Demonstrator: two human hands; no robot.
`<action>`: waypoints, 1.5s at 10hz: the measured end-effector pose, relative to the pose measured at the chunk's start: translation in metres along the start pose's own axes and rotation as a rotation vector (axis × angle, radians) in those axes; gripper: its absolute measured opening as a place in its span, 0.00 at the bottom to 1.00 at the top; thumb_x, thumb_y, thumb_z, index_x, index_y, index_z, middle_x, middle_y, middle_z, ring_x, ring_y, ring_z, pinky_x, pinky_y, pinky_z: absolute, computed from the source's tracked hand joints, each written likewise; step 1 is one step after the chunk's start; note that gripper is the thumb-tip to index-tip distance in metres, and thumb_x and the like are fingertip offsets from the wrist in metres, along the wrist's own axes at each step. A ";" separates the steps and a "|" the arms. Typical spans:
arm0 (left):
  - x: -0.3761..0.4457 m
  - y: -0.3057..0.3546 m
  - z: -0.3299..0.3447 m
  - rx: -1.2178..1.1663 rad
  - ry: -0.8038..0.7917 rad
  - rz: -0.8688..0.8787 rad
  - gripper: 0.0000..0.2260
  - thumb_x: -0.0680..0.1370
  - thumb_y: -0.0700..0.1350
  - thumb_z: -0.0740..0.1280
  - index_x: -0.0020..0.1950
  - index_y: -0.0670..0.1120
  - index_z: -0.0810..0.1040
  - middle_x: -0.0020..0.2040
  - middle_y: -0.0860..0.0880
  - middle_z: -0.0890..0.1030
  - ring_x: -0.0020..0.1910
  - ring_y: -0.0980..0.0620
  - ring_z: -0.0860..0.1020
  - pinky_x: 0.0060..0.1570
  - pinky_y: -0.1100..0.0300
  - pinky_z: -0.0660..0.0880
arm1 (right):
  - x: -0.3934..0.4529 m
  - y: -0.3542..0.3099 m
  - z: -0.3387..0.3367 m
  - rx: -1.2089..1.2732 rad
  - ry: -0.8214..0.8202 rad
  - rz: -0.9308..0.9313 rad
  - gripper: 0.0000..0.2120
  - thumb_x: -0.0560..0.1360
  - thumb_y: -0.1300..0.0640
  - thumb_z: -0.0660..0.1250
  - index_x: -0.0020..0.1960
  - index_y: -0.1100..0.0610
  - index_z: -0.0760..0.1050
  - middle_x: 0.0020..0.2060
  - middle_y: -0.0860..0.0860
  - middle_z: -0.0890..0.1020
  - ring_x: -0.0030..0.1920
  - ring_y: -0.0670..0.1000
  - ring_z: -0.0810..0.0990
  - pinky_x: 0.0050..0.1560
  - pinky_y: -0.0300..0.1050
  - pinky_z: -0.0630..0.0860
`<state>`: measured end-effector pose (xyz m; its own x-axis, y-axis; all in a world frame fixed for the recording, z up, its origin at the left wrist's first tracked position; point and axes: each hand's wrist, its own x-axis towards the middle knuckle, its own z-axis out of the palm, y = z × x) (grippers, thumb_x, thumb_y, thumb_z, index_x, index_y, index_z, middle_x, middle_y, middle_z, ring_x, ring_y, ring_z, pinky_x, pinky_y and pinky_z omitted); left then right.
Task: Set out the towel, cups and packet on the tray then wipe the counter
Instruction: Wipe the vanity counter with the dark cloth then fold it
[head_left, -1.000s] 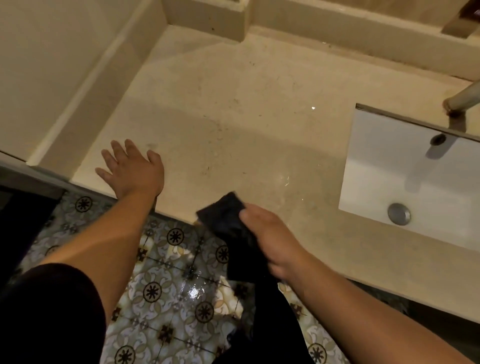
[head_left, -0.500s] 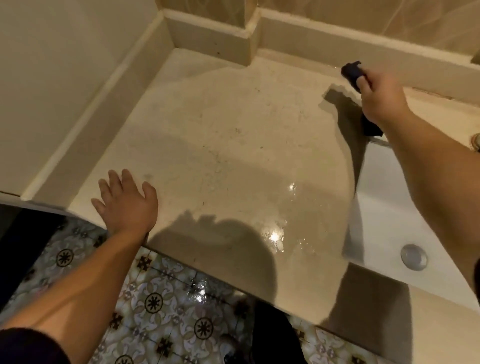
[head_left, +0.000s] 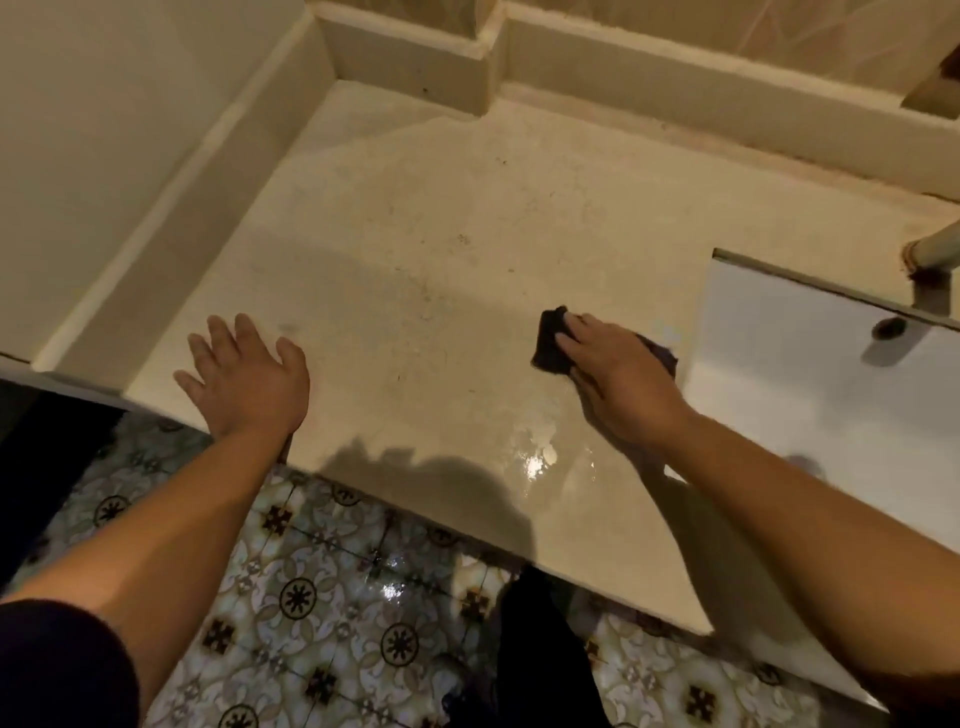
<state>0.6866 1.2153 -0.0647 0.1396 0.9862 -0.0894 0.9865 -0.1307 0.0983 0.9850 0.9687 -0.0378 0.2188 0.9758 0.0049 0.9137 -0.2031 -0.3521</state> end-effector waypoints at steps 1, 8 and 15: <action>0.000 -0.002 0.000 -0.006 -0.023 -0.002 0.32 0.78 0.58 0.45 0.79 0.44 0.53 0.80 0.42 0.51 0.78 0.41 0.48 0.72 0.35 0.45 | -0.058 -0.057 0.020 0.032 -0.035 -0.010 0.19 0.76 0.63 0.68 0.66 0.62 0.75 0.68 0.61 0.74 0.67 0.63 0.73 0.64 0.60 0.72; 0.000 -0.002 -0.003 0.017 -0.063 0.026 0.32 0.78 0.58 0.44 0.79 0.44 0.50 0.80 0.42 0.49 0.78 0.39 0.46 0.72 0.34 0.44 | -0.128 -0.212 0.056 0.811 0.129 0.399 0.16 0.80 0.62 0.61 0.67 0.55 0.75 0.65 0.46 0.77 0.63 0.35 0.73 0.66 0.30 0.65; 0.000 -0.003 0.002 -0.012 -0.021 -0.007 0.31 0.78 0.58 0.47 0.77 0.45 0.58 0.79 0.43 0.55 0.77 0.41 0.51 0.71 0.35 0.49 | 0.140 0.142 -0.057 0.034 0.147 0.374 0.18 0.82 0.56 0.56 0.71 0.57 0.70 0.69 0.59 0.73 0.66 0.63 0.71 0.65 0.54 0.67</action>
<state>0.6842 1.2153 -0.0667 0.1350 0.9846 -0.1110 0.9864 -0.1229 0.1092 1.1653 1.0714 -0.0337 0.5833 0.8123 0.0031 0.7500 -0.5371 -0.3859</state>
